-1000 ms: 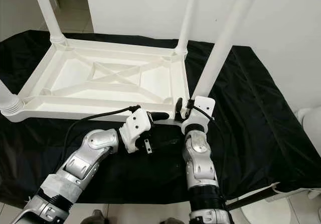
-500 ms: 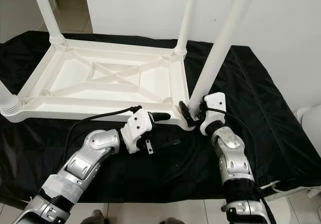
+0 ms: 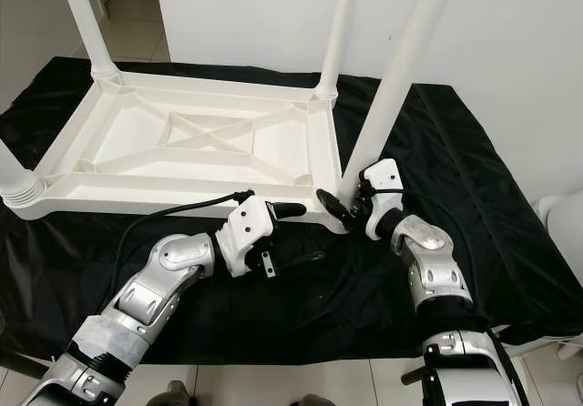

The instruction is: Building children table

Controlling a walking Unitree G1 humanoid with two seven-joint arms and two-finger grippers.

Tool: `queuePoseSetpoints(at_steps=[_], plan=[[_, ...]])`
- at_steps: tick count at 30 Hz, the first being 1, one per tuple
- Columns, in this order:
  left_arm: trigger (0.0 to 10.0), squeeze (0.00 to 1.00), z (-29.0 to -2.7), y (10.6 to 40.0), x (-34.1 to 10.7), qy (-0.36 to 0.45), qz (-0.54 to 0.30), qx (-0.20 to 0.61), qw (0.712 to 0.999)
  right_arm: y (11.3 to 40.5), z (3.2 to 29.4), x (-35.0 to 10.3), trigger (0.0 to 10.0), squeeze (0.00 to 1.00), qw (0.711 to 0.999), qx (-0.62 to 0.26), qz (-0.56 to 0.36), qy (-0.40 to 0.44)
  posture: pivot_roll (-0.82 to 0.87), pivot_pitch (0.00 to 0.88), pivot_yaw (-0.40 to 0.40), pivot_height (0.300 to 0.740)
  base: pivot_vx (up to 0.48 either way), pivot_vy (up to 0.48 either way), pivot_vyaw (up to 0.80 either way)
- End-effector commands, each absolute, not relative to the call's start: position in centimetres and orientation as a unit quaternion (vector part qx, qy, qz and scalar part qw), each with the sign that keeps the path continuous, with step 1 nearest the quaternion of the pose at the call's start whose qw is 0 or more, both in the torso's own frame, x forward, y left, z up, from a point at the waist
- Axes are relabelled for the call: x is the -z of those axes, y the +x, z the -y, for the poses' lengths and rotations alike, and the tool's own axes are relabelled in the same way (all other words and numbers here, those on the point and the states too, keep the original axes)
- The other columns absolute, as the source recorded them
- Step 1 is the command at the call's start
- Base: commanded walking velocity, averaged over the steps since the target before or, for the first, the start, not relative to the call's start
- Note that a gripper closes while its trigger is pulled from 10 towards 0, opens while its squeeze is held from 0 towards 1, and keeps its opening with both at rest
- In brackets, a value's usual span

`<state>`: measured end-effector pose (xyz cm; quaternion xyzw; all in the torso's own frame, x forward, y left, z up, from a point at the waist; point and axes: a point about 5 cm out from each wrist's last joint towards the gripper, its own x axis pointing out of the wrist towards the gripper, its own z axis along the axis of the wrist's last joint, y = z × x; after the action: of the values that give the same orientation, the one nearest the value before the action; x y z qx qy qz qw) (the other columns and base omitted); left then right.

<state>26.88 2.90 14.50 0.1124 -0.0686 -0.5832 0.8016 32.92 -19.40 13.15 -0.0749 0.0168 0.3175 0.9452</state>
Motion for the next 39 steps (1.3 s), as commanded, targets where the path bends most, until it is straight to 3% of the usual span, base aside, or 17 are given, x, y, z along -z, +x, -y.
queuePoseSetpoints(at_steps=[1, 9, 10, 21, 24, 26, 29, 33, 35, 37, 38, 39], plan=[[10.0, 0.00, -2.8, 26.8, -14.7, 0.115, 0.071, 0.585, 0.799, 32.7, 19.4, -12.1, 0.0, 0.00, 0.939, -0.336, -0.040, -0.058, 0.06, 0.008, -0.045, 0.740, 0.000, 0.000, 0.00], [10.0, 0.00, -2.8, 26.8, -14.8, 0.116, 0.071, 0.588, 0.797, 32.4, 20.1, -11.8, 0.4, 0.00, 0.949, -0.308, -0.039, -0.050, 0.06, 0.009, -0.042, 0.740, 0.000, 0.000, 0.00], [10.0, 0.00, -2.8, 26.9, -14.8, 0.116, 0.071, 0.589, 0.797, 32.4, 20.1, -11.9, 10.0, 0.00, 0.955, -0.291, -0.035, -0.042, 0.05, 0.011, -0.041, 0.740, 0.000, 0.000, 0.00], [10.0, 0.00, -2.4, 26.8, -14.8, 0.107, 0.071, 0.587, 0.799, 33.0, 19.3, -12.4, 10.0, 0.00, 0.992, -0.126, -0.015, 0.010, 0.04, 0.016, -0.053, 0.740, 0.000, 0.000, 0.00], [10.0, 0.00, -2.4, 26.8, -14.8, 0.107, 0.071, 0.587, 0.799, 33.0, 19.3, -12.4, 10.0, 0.00, 0.992, -0.126, -0.015, 0.010, 0.04, 0.016, -0.053, 0.740, 0.000, 0.000, 0.00], [10.0, 0.00, -2.4, 27.8, -15.1, 0.094, 0.067, 0.559, 0.821, 33.1, 18.2, -12.8, 10.0, 0.00, 0.999, -0.043, 0.001, 0.034, 0.04, 0.013, -0.057, 0.740, 0.000, 0.000, 0.00], [10.0, 0.00, -2.5, 28.8, -15.4, 0.083, 0.063, 0.529, 0.842, 32.8, 17.6, -13.1, 10.0, 0.00, 0.999, 0.015, 0.009, 0.049, 0.04, 0.012, -0.059, 0.740, 0.000, 0.000, 0.00], [10.0, 0.00, -2.7, 29.6, -16.1, 0.060, 0.067, 0.498, 0.863, 32.5, 17.3, -13.2, 10.0, 0.00, 0.998, 0.051, 0.014, 0.039, 0.04, 0.011, -0.060, 0.740, 0.000, 0.000, 0.00], [10.0, 0.00, -3.0, 31.0, -17.1, 0.018, 0.075, 0.446, 0.892, 31.6, 16.8, -13.1, 10.0, 0.00, 0.994, 0.102, 0.022, 0.021, 0.04, 0.011, -0.062, 0.740, 0.000, 0.000, 0.00], [10.0, 0.00, -3.1, 31.4, -17.4, 0.000, 0.078, 0.427, 0.901, 31.2, 16.5, -13.1, 10.0, 0.00, 0.993, 0.115, 0.026, 0.019, 0.04, 0.010, -0.063, 0.740, 0.000, 0.000, 0.00], [10.0, 0.00, -3.2, 31.8, -17.7, -0.012, 0.080, 0.415, 0.906, 31.0, 16.3, -13.1, 10.0, 0.07, 0.992, 0.121, 0.029, 0.015, 0.04, 0.010, -0.063, 0.740, 0.000, 0.000, 0.00], [10.0, 0.00, -3.3, 31.9, -17.8, -0.017, 0.082, 0.411, 0.908, 30.8, 16.2, -13.1, 10.0, 0.79, 0.992, 0.124, 0.031, 0.016, 0.04, 0.010, -0.063, 0.740, 0.000, 0.000, 0.00]])
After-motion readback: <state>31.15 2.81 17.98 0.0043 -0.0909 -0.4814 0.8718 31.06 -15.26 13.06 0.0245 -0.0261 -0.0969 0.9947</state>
